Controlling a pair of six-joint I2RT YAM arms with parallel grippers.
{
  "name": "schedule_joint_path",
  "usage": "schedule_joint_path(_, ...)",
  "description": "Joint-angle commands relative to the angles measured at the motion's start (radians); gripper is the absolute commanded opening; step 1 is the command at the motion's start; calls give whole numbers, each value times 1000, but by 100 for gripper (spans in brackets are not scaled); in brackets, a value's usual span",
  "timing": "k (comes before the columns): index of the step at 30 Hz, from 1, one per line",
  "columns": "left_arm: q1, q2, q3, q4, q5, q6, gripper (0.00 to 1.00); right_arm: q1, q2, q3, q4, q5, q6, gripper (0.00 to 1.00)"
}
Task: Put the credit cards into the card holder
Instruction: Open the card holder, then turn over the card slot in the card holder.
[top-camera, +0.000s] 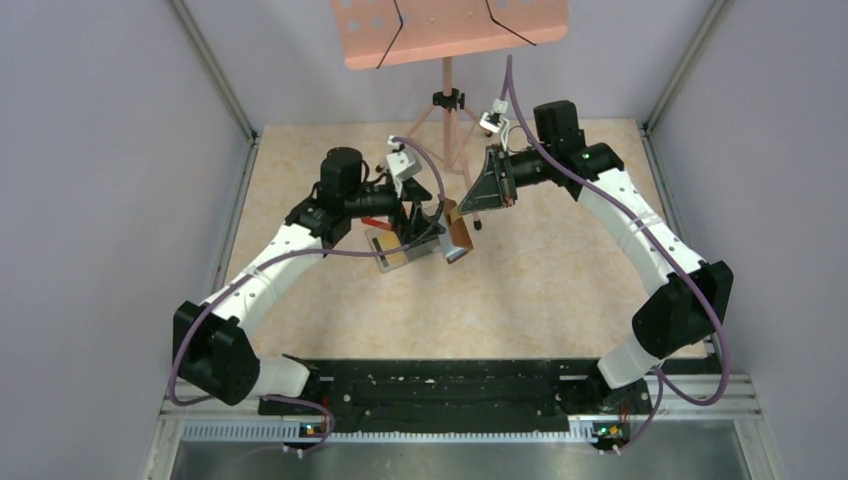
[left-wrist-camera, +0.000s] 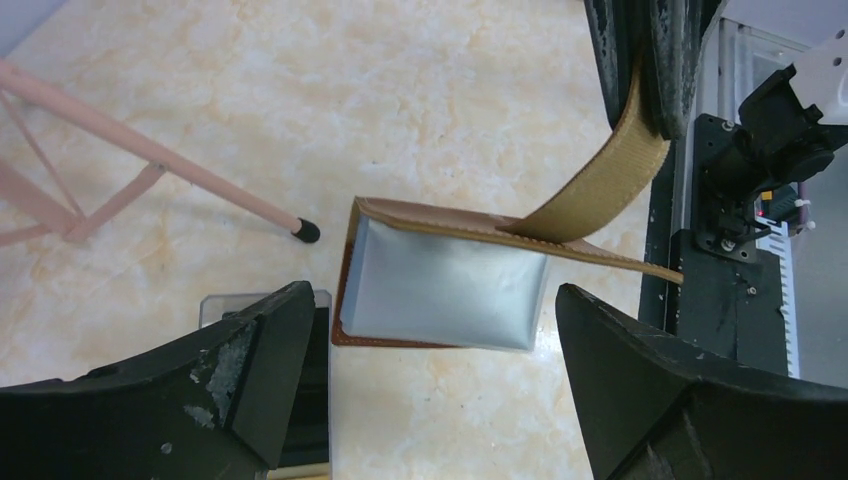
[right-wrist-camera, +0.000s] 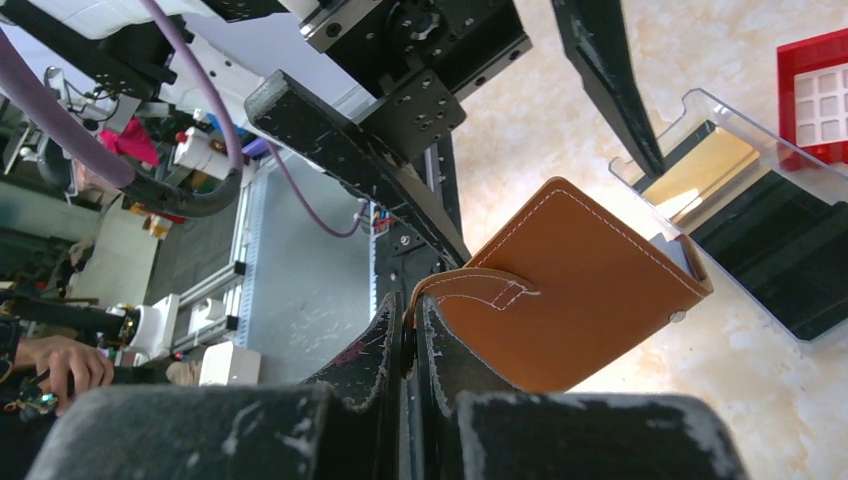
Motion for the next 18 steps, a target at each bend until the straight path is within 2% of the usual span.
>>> schedule_joint_path(1, -15, 33, 29, 144, 60, -22, 95, -5, -5, 44, 17, -80, -4, 0)
schedule_joint_path(8, -63, 86, 66, 212, 40, -57, 96, -5, 10, 39, 17, -94, -1, 0)
schedule_joint_path(14, -71, 75, 40, 268, 12, -75, 99, -4, 21, 29, 17, -96, 3, 0)
schedule_joint_path(18, -70, 80, 38, 231, 43, -74, 89, -7, 26, 31, 19, -60, 7, 0)
